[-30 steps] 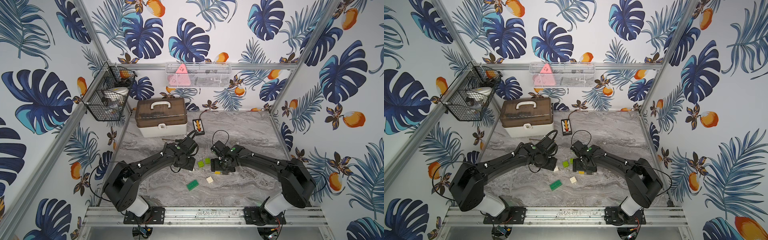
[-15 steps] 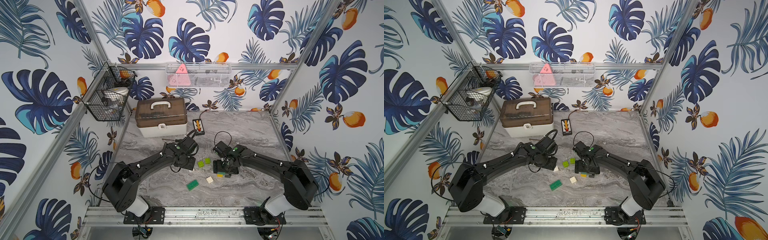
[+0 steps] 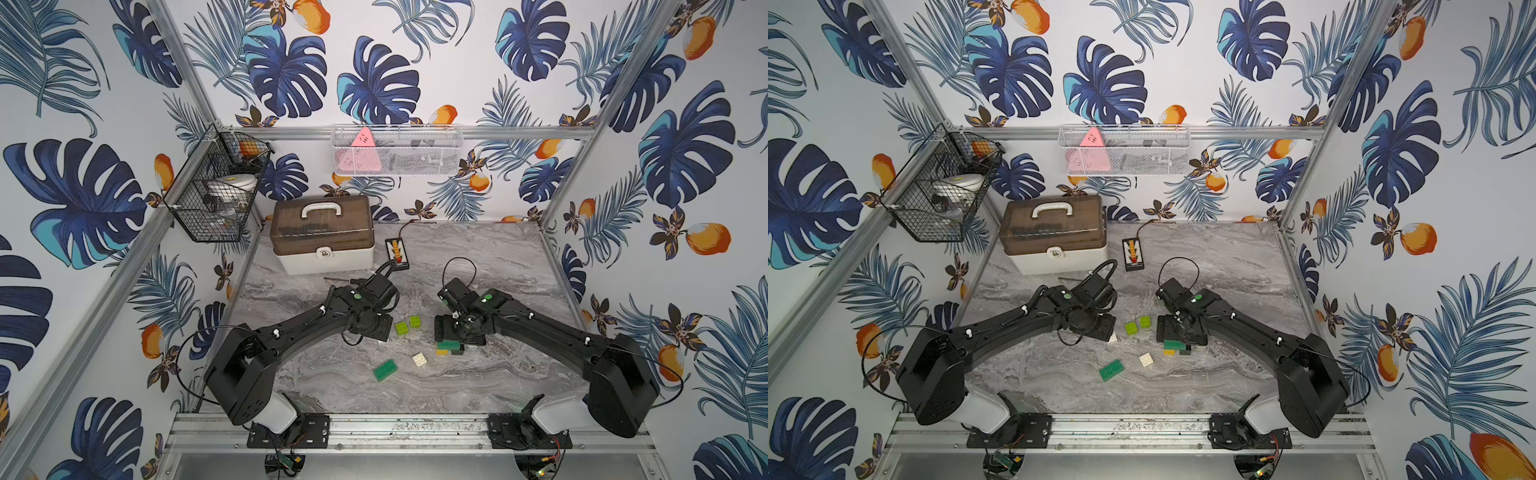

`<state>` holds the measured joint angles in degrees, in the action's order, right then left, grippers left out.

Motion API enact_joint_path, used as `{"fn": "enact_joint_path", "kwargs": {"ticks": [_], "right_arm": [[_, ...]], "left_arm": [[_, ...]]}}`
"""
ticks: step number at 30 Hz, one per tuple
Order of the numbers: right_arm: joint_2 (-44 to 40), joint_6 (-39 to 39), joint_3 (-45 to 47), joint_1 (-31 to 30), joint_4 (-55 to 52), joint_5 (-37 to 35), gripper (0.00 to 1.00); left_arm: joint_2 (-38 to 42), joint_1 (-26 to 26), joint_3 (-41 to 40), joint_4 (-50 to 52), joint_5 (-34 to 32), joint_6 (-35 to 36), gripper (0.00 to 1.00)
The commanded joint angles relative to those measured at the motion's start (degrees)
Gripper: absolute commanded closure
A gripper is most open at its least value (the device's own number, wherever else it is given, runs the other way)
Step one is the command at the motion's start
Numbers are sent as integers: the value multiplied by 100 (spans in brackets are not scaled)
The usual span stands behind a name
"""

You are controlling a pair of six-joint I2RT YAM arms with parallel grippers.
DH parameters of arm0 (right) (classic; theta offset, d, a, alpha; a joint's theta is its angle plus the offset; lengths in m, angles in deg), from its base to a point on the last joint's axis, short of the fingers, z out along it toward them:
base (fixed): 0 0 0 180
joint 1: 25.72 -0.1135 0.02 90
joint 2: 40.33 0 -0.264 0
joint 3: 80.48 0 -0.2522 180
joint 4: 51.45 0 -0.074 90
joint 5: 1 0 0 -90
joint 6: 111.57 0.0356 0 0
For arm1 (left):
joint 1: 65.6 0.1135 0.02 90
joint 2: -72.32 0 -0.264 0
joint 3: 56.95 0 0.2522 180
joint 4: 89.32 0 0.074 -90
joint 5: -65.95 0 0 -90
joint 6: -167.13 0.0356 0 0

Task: Assemble a giraffe with lego
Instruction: Assemble the lego brick with the lego brick, then pick up the lego brick from the center of the board.

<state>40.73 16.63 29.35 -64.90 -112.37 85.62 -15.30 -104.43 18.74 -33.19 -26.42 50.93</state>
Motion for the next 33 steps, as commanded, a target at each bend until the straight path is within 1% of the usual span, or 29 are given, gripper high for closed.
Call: {"fn": "enact_joint_path", "kwargs": {"ticks": [1,5,12,17,22,26,33], "right_arm": [[-287,133,254,233,-123,43,9],[-426,116,499,450,-48,141,11],[-211,15,533,502,119,198,12],[-126,-62,599,560,145,207,15],[10,-135,638,585,119,198,16],[33,-151,708,591,111,189,18],[-119,-117,704,591,176,236,18]], "left_arm": [[-31,-45,63,76,-101,-61,34],[-96,-132,139,122,-140,-70,34],[-186,-282,226,171,-218,-131,34],[-168,-312,221,185,-259,-167,34],[-202,-325,293,201,-281,-167,34],[-255,-318,357,207,-281,-149,34],[-392,-331,505,225,-246,-97,34]]}}
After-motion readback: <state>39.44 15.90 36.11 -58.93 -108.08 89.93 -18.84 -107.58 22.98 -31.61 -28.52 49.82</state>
